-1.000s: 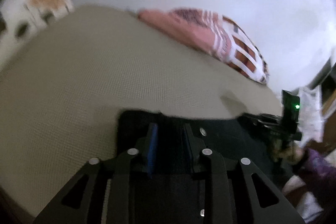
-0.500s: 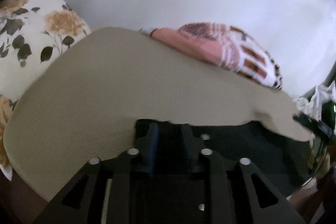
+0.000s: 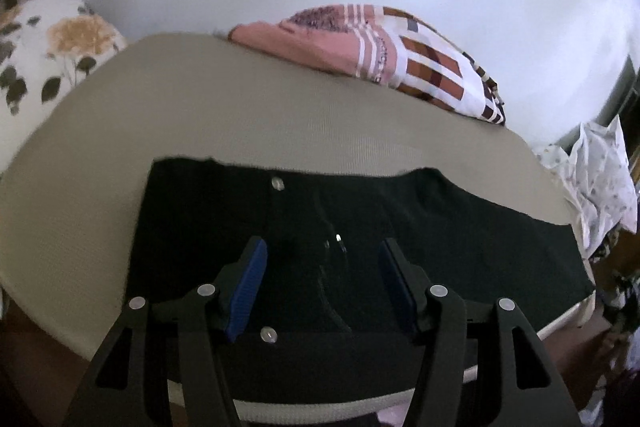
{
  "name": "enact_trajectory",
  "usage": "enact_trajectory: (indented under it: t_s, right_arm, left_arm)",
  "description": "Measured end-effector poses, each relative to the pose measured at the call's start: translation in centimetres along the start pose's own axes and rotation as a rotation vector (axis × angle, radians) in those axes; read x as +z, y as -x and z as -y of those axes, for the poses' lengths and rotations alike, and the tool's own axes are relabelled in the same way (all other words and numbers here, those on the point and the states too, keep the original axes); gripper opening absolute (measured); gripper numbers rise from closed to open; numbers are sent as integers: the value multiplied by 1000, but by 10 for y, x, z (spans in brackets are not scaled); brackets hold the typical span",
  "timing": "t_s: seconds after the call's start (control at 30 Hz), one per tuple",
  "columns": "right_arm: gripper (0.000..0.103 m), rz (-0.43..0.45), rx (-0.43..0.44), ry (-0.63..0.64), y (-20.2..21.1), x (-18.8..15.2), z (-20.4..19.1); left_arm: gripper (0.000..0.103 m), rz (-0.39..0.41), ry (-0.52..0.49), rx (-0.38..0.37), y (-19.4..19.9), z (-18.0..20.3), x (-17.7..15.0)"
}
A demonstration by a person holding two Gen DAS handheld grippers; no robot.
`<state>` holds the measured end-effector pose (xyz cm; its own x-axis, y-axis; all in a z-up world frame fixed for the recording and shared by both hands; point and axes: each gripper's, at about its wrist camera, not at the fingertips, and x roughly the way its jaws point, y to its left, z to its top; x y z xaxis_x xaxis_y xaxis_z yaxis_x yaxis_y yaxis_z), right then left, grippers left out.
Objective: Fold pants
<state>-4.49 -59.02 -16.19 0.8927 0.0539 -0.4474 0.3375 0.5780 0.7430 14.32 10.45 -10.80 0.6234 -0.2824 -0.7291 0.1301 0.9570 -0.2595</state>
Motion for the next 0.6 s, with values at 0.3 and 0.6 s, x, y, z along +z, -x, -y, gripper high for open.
enact_trajectory:
  t_s: [0.3, 0.6]
  right_arm:
    - [78, -23, 147, -115, -26, -9, 23]
    - [79, -106, 365, -298, -51, -43, 14]
  left_arm:
    - [59, 0, 113, -12, 7, -16, -14]
    - [59, -31, 107, -28, 4, -12, -20]
